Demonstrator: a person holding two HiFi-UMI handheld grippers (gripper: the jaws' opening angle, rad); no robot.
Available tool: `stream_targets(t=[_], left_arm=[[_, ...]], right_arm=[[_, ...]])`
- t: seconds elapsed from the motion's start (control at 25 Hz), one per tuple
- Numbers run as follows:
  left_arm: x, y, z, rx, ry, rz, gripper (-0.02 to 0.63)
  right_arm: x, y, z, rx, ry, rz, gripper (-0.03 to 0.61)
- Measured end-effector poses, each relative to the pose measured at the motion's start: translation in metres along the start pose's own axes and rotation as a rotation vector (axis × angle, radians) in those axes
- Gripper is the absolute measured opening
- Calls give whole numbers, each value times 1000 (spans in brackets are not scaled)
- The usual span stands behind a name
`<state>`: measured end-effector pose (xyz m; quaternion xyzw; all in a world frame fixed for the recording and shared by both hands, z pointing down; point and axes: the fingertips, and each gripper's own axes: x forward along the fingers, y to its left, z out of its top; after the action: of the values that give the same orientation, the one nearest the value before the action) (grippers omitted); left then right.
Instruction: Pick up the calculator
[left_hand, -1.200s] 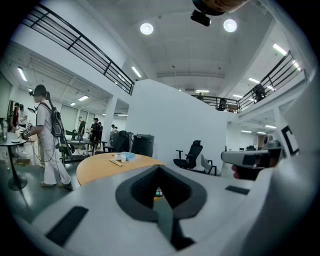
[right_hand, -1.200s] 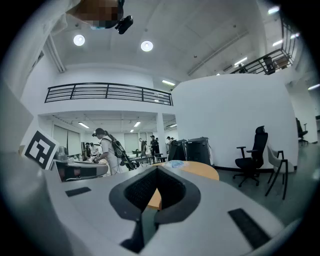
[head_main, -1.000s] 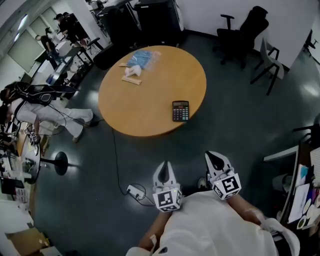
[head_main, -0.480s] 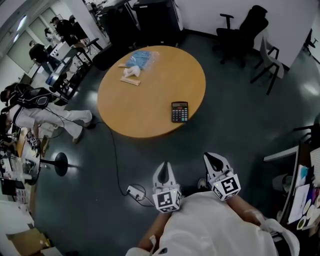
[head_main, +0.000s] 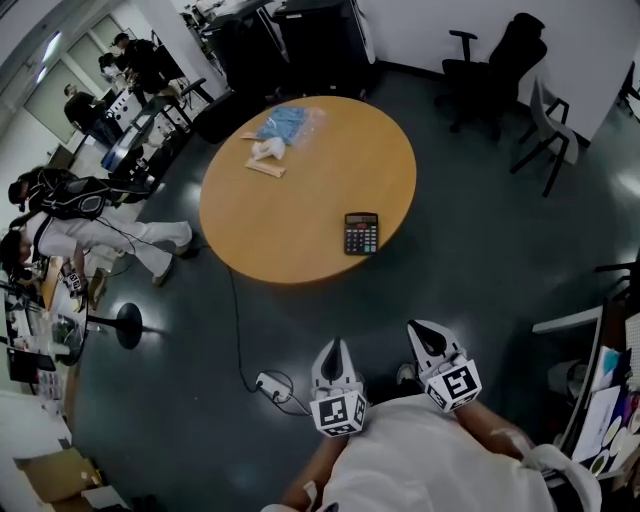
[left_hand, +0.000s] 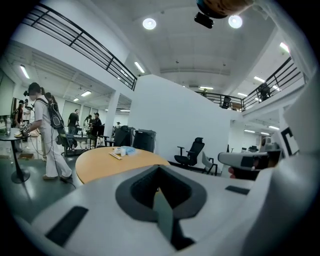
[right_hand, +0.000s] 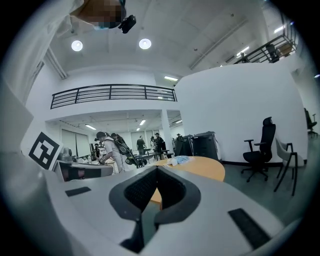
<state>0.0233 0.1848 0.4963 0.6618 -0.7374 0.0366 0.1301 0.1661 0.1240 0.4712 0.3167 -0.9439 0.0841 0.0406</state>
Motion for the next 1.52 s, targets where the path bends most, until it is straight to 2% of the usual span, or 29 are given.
stream_targets(t=[0.28, 0.56, 0.68, 0.88, 1.0, 1.12, 1.36, 1.52], left_arm=[[19, -5, -4, -5, 22, 20, 6], [84, 35, 14, 24, -3, -10, 6], [122, 51, 30, 10, -21, -48, 6], [171, 73, 54, 10, -42, -103, 6], [193, 86, 67, 33, -47, -110, 6], [211, 93, 73, 16, -46, -108, 6], [242, 96, 72, -23, -36, -90, 6], [262, 93, 66, -19, -33, -88, 6]], right_arm=[[25, -17, -7, 0, 12, 53, 14], [92, -37, -4, -10, -9, 23, 14], [126, -47, 3, -22, -23, 1, 14], [169, -66, 5, -50, -4, -29, 14], [187, -82, 3, -48, 20, -43, 14], [200, -99, 0, -50, 49, -37, 14], [228, -130, -30, -31, 116, -13, 14], [250, -151, -57, -14, 152, -3, 14]])
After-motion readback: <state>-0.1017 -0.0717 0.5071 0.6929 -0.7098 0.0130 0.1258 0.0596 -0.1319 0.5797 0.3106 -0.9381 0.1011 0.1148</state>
